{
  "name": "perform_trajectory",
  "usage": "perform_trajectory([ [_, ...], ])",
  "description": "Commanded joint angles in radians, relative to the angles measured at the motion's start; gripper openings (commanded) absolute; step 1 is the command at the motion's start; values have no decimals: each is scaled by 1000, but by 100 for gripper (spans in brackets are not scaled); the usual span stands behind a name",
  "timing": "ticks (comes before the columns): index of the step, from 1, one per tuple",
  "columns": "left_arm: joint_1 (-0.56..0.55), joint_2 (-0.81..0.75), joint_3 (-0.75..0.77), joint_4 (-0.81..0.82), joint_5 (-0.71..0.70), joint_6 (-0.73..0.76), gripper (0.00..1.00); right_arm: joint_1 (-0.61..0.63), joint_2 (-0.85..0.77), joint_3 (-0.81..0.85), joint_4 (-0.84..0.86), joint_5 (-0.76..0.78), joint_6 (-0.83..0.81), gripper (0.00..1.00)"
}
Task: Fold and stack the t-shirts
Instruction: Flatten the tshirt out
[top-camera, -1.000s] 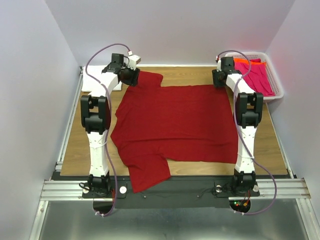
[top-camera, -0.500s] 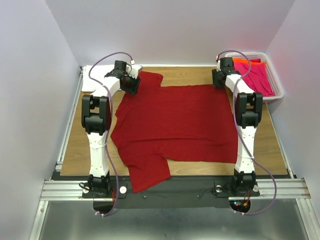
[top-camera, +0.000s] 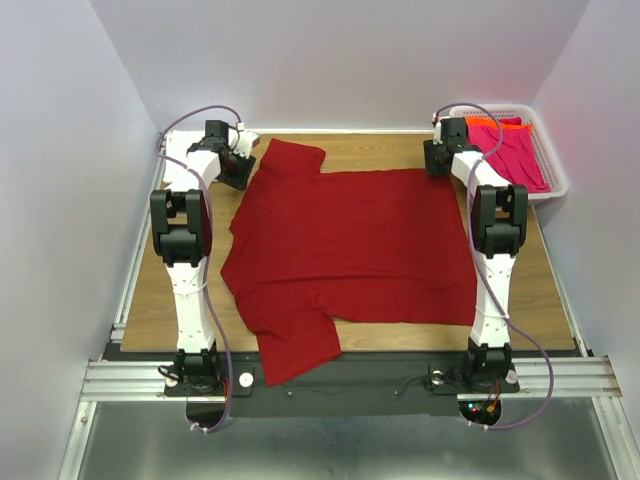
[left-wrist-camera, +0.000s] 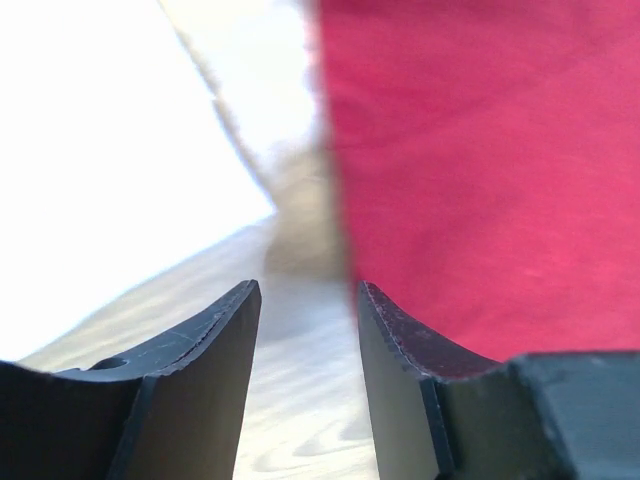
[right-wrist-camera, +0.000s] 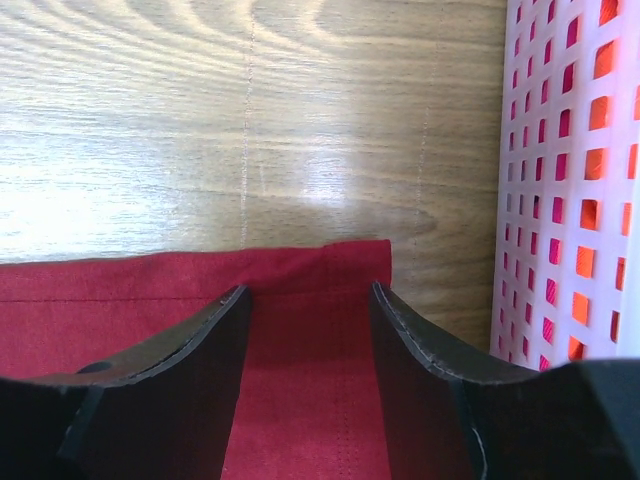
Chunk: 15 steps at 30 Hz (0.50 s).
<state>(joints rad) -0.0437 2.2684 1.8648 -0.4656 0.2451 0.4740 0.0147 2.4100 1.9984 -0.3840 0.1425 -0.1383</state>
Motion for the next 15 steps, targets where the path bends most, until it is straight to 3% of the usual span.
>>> perform_trajectory([
  [1,8,17,112,-70,-18,40,54,5,-14,-15,-61,-20,-7,58],
  [9,1,16,209,-65,109,11,56,5,12,89,-59,-29,-20,58],
  [15,-35,98,345,-44,118,-70,61,5,38,114,-62,6,-14,63],
])
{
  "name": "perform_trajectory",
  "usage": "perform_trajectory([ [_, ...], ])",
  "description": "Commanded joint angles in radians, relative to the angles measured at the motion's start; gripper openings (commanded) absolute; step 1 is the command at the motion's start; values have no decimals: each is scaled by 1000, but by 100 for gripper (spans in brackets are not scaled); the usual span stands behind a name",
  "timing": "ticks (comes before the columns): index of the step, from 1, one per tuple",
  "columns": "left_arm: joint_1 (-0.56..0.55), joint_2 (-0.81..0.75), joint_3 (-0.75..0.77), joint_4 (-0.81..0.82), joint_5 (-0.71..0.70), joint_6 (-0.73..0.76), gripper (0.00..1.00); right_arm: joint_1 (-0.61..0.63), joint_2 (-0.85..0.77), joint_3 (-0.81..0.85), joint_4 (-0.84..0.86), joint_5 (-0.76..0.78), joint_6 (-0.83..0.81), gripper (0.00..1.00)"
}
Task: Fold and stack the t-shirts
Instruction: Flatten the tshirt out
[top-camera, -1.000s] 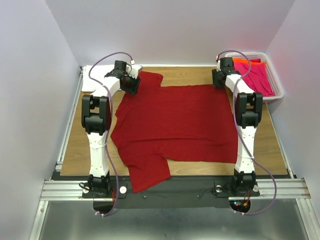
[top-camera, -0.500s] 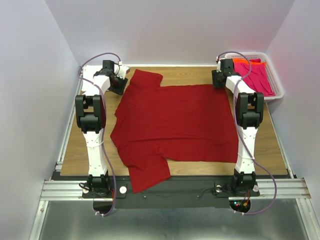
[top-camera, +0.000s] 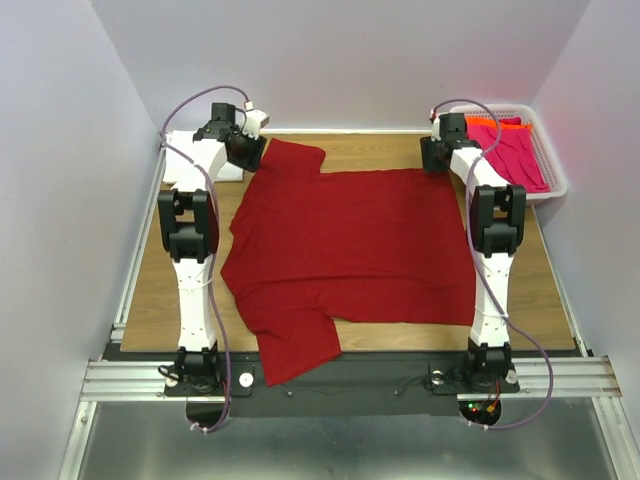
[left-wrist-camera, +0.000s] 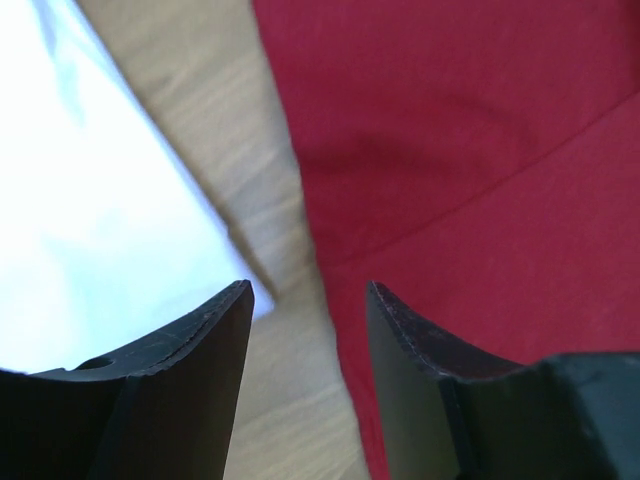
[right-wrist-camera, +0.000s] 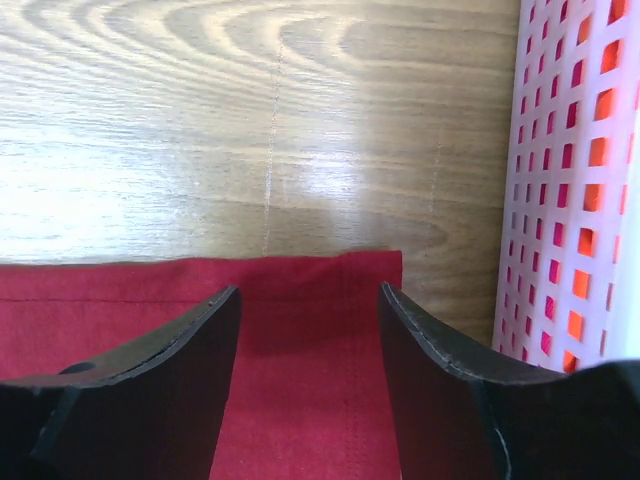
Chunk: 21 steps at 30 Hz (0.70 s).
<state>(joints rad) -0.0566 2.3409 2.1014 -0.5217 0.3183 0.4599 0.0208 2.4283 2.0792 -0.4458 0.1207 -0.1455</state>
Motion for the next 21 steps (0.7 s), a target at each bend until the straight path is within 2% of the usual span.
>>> perform_trajectory([
  [1,-32,37,121,15,48,-64,61,-1,21,29,-1,30,-5,63],
  [8,-63,95,144,69,25,-110,63,-2,52,1,-1,63,17,66],
  [10,-66,101,149,77,27,-121,63,-2,60,2,-4,45,24,63],
  [15,-66,110,146,101,12,-148,63,-2,81,-2,-34,-15,41,42],
  [17,-66,116,147,124,4,-179,63,-4,89,-8,-51,-33,46,37],
  [18,-66,121,154,130,4,-187,63,-2,90,-10,-54,-45,49,29],
  [20,-66,136,164,134,2,-204,64,-2,97,-10,-64,-52,50,22],
  [21,-66,141,175,134,-7,-205,64,-2,97,-10,-65,-56,47,12],
])
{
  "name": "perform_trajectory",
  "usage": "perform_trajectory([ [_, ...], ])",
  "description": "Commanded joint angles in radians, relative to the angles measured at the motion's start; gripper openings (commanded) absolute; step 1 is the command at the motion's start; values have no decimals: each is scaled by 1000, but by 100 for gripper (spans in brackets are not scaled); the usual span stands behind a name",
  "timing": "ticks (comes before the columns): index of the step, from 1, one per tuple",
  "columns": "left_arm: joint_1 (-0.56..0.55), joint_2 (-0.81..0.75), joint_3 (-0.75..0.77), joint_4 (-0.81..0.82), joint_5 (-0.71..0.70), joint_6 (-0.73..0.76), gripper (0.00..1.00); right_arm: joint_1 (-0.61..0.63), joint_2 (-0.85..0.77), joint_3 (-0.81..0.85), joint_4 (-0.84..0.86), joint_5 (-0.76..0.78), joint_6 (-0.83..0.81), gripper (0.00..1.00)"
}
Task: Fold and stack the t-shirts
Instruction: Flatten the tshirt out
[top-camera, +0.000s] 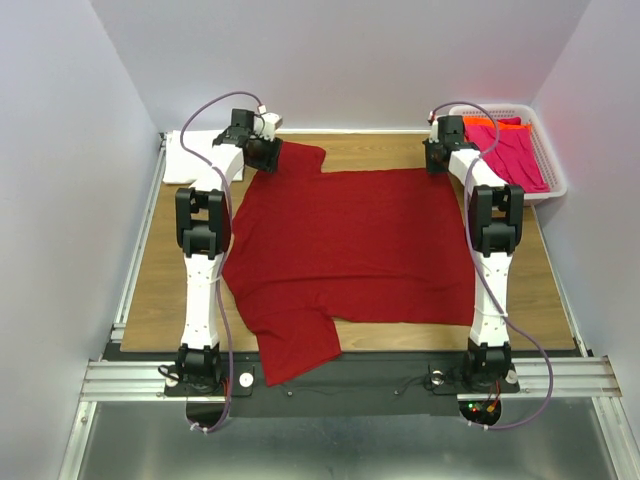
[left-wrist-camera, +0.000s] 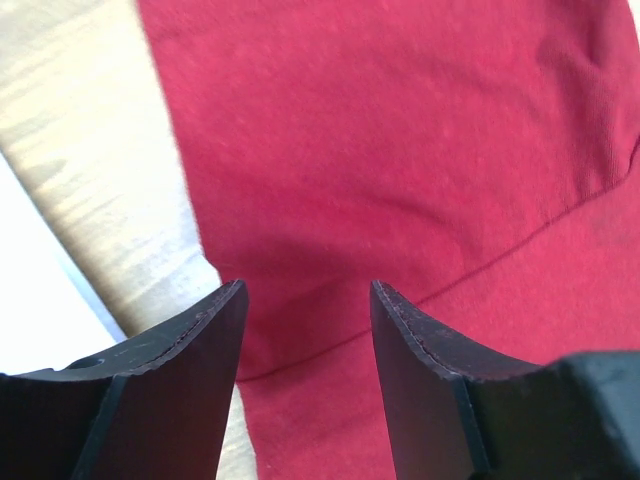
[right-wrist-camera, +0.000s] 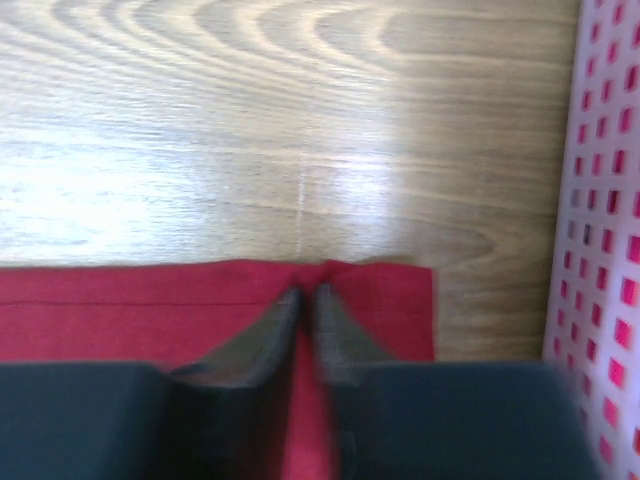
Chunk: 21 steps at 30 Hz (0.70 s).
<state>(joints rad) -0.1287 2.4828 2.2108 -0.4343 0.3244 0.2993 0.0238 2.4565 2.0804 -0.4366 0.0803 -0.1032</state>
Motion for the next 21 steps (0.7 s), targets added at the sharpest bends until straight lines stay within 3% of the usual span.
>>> perform_trajectory([
  [1,6,5,69,49,-18,-48,64,-5,68,-11,-76,-17,7,7],
  [3,6,16,76,52,-36,-48,64,-4,64,-6,-77,-20,5,1],
  [16,0,71,96,60,-116,-60,61,-4,10,-5,-74,-73,-4,0],
  [19,-2,70,90,58,-116,-55,54,-4,4,-3,-74,-106,-3,1],
  [21,-2,62,90,58,-114,-54,39,-4,-1,3,-74,-116,0,1],
])
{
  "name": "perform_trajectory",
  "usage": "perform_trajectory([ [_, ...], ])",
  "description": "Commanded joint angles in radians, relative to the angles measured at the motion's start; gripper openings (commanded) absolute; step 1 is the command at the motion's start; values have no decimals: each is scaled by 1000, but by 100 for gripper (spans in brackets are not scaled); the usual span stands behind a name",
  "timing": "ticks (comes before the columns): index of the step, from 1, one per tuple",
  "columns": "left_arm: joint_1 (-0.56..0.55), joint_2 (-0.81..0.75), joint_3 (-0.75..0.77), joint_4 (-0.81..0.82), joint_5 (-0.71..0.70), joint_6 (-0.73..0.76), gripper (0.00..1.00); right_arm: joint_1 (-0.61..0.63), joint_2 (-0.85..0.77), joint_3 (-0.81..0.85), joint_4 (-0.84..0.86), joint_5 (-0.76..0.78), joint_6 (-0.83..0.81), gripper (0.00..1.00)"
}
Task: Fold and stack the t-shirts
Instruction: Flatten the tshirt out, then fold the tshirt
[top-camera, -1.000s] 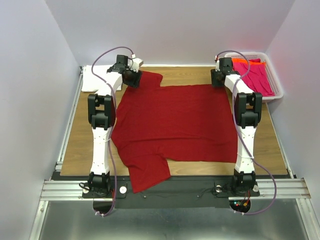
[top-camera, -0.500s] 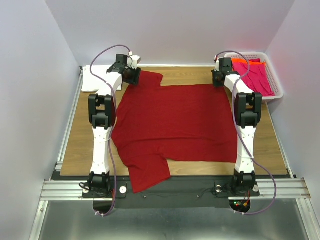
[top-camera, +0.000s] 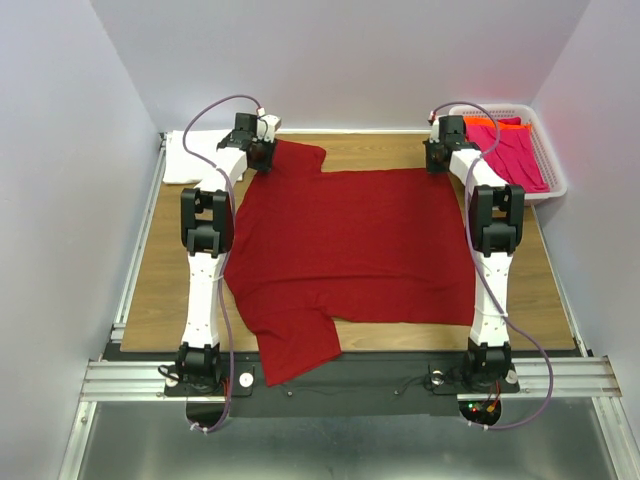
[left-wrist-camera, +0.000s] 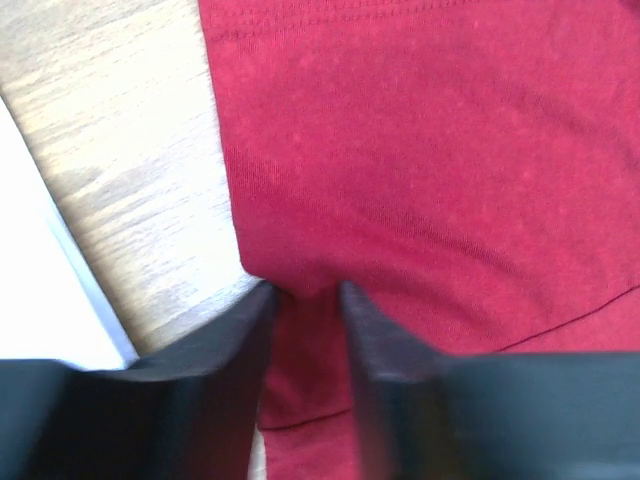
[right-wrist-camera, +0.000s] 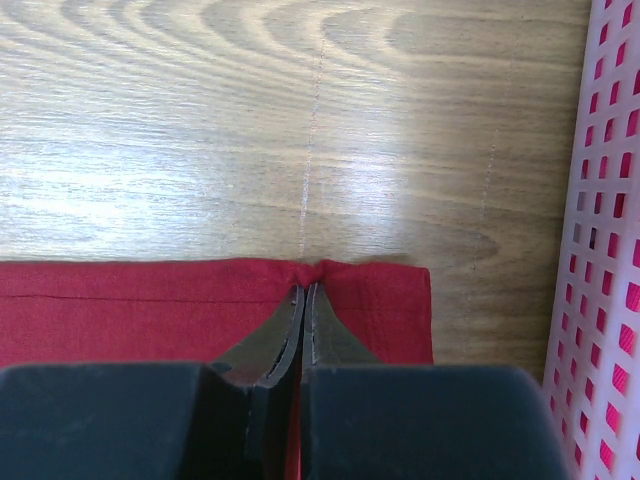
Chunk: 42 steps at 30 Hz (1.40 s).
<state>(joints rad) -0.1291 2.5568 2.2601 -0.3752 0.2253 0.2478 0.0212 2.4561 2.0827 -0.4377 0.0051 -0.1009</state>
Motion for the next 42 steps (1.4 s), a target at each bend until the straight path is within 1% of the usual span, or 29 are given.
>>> perform_trajectory([
  [1,0,-20,38,1,-11,-2,30,-3,-6,4,-73,-42,3,1],
  [3,0,-30,36,4,3,2,22,-3,-16,11,-73,-50,6,0],
  [4,0,-43,38,4,6,2,14,-3,-23,16,-73,-51,9,1],
  [6,0,-55,36,10,9,8,6,-3,-31,25,-73,-56,9,0],
  [7,0,-69,36,13,6,10,0,-1,-35,28,-72,-54,10,1],
  [12,0,-133,-2,35,12,24,0,-3,-62,30,-72,-56,10,1],
  [15,0,-190,-74,65,23,34,0,-1,-78,20,-70,-57,7,1],
  [19,0,-240,-132,101,19,51,0,-1,-92,10,-70,-54,3,1],
  [22,2,-227,-116,88,-10,64,0,-3,-91,8,-70,-54,-3,1],
  [25,3,-207,-83,59,5,68,0,-3,-86,13,-70,-53,-3,1],
  [31,6,-231,-106,67,40,68,0,-1,-104,22,-70,-47,-14,1],
  [33,9,-262,-123,74,52,71,0,-1,-117,25,-68,-45,-16,1],
  [38,13,-340,-217,90,55,111,0,-3,-193,-6,-68,-59,-34,1],
  [42,14,-431,-329,107,54,154,0,-4,-256,-79,-68,-47,-66,1],
])
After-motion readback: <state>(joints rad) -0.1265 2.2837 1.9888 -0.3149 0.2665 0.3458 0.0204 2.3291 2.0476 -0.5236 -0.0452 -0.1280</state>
